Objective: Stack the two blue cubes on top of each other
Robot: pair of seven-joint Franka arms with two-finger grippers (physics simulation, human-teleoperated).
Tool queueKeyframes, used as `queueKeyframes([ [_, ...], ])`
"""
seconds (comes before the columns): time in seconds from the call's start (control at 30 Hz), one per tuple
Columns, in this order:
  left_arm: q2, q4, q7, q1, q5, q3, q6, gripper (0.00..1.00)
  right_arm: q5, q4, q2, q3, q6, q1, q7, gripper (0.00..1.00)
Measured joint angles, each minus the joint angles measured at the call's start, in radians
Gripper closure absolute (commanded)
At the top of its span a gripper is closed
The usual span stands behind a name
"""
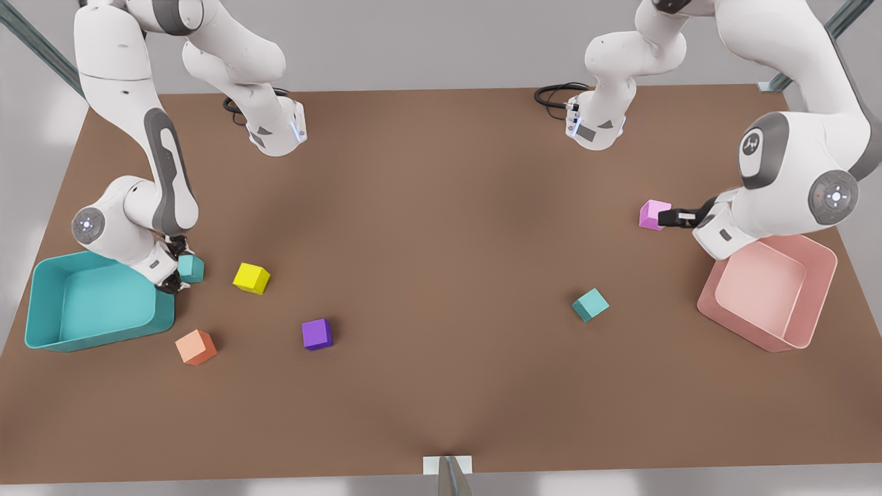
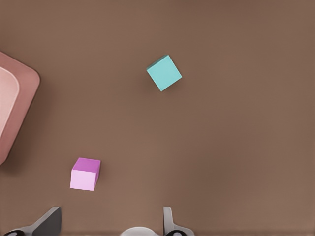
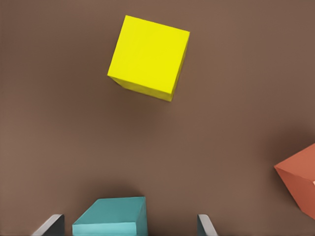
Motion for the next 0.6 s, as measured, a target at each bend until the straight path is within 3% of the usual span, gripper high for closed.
queueKeyframes([
  [0.6,0.008,0.0,-0.002,0.001,0.0,0.0,-0.001,0.0,-0.005,-0.008,0.064,-0.049,-0.01,0.0,-0.015,0.0],
])
